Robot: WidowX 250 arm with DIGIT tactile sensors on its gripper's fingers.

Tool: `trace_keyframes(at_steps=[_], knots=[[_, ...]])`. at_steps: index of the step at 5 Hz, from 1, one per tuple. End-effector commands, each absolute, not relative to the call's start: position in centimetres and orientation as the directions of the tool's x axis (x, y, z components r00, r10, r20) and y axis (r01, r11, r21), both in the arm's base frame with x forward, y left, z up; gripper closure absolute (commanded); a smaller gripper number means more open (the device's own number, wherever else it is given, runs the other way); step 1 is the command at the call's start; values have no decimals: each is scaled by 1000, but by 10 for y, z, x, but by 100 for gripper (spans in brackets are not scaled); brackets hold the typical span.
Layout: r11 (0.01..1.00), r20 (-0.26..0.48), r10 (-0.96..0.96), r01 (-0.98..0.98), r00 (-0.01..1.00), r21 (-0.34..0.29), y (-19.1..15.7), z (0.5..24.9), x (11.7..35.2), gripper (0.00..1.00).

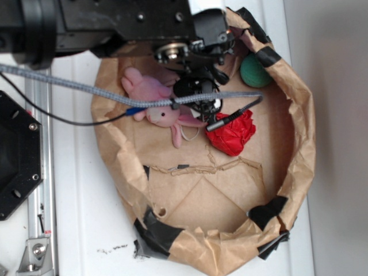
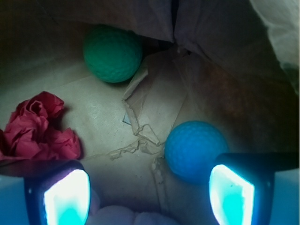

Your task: Grab the blue ball.

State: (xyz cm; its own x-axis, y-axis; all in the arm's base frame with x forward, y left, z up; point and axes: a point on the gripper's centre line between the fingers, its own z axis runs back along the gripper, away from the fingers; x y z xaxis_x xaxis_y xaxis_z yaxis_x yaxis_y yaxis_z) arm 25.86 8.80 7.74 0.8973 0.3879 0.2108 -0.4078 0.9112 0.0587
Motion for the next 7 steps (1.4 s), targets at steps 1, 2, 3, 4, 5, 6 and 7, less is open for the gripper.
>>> trace_keyframes(at_steps=[1, 2, 3, 4, 5, 6, 7], knots=[[900, 248, 390, -424, 887, 99, 134, 86, 234, 0], [896, 241, 403, -435, 883, 94, 140, 83, 233, 0], [892, 242, 413, -444, 878, 89, 144, 81, 239, 0], [894, 237, 410, -440, 881, 88, 143, 76, 247, 0], [897, 242, 399, -431, 884, 96, 139, 71, 252, 0], [912, 236, 368, -399, 900, 100, 139, 60, 257, 0], [944, 191, 306, -324, 933, 67, 138, 43, 262, 0]])
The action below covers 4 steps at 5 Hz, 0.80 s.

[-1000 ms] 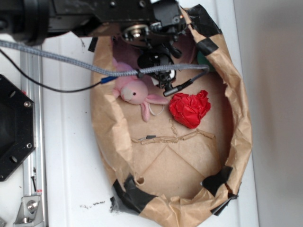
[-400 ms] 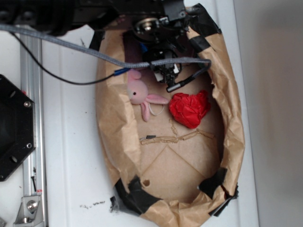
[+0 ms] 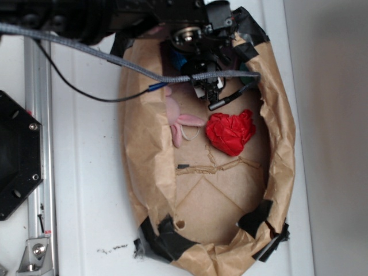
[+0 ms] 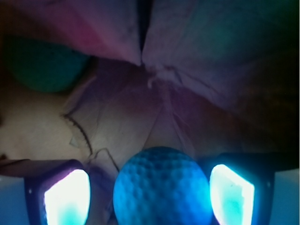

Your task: Grab the blue ball.

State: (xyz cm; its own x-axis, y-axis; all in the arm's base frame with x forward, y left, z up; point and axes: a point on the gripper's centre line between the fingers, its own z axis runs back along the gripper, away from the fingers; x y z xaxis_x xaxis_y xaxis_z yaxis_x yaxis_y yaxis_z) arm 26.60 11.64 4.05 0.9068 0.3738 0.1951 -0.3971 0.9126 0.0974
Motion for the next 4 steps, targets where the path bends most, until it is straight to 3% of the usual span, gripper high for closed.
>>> trace_keyframes(at_steps=[1, 2, 4], knots=[[952, 139, 285, -297, 949, 75, 136, 29, 265, 0], [949, 146, 287, -301, 947, 91, 136, 28, 265, 100], [949, 157, 282, -300, 946, 100, 127, 41, 265, 100]])
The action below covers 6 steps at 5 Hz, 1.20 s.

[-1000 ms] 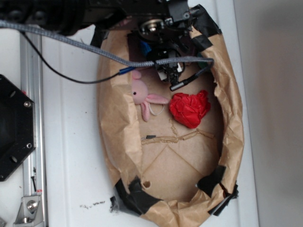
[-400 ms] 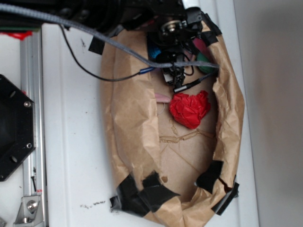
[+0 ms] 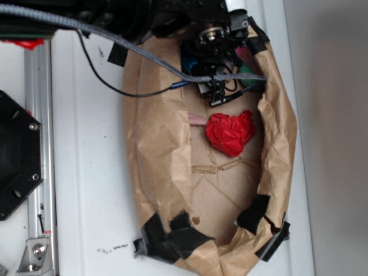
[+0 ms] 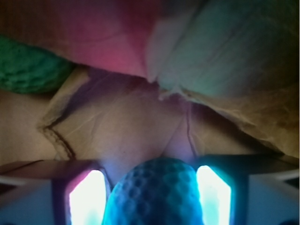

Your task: Grab the blue ball.

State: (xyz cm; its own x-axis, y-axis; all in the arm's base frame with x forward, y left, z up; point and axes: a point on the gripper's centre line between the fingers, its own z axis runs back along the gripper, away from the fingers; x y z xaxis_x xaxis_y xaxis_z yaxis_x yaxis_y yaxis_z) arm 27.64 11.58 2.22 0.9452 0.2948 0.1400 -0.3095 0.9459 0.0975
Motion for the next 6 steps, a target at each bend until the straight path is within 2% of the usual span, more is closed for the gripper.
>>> trace_keyframes(at_steps=[1, 2, 3, 4, 5, 6], knots=[[967, 203, 226, -245, 953, 76, 97, 72, 278, 100], [981, 248, 188, -196, 950, 8, 64, 114, 287, 100], [986, 251, 166, -166, 954, -19, 48, 142, 287, 100], [991, 222, 135, -131, 966, -32, 41, 153, 286, 100], [996, 183, 63, -49, 981, -79, 22, 166, 289, 100], [998, 155, 38, -31, 987, -49, 13, 174, 288, 100]])
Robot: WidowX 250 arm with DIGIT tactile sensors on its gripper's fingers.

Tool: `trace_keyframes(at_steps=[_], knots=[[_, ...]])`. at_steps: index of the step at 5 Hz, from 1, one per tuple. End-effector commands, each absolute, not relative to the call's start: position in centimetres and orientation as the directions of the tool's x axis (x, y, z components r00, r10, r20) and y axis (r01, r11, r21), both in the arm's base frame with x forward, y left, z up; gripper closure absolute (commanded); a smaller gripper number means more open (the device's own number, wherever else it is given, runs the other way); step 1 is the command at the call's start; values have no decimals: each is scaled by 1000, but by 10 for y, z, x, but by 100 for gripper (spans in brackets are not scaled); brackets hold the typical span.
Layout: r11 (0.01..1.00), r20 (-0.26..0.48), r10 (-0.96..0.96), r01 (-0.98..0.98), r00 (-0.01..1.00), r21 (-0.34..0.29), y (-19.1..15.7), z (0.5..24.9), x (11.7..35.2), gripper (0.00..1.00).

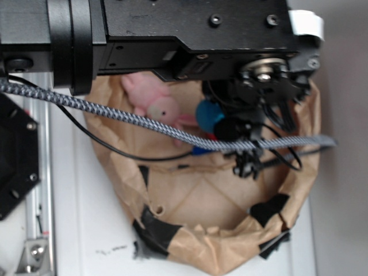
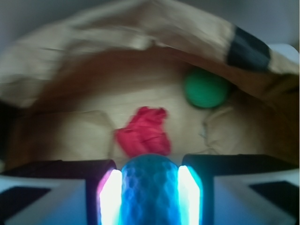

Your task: Grab the blue ball.

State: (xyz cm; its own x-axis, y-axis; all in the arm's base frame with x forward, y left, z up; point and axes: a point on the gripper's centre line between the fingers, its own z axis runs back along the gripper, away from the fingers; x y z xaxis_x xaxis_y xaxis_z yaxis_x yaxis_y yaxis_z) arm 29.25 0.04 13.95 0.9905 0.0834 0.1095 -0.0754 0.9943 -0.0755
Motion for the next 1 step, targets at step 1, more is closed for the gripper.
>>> trace_keyframes(at_steps=[1], knots=[[998, 144, 56, -52, 988, -28, 18, 168, 284, 100]])
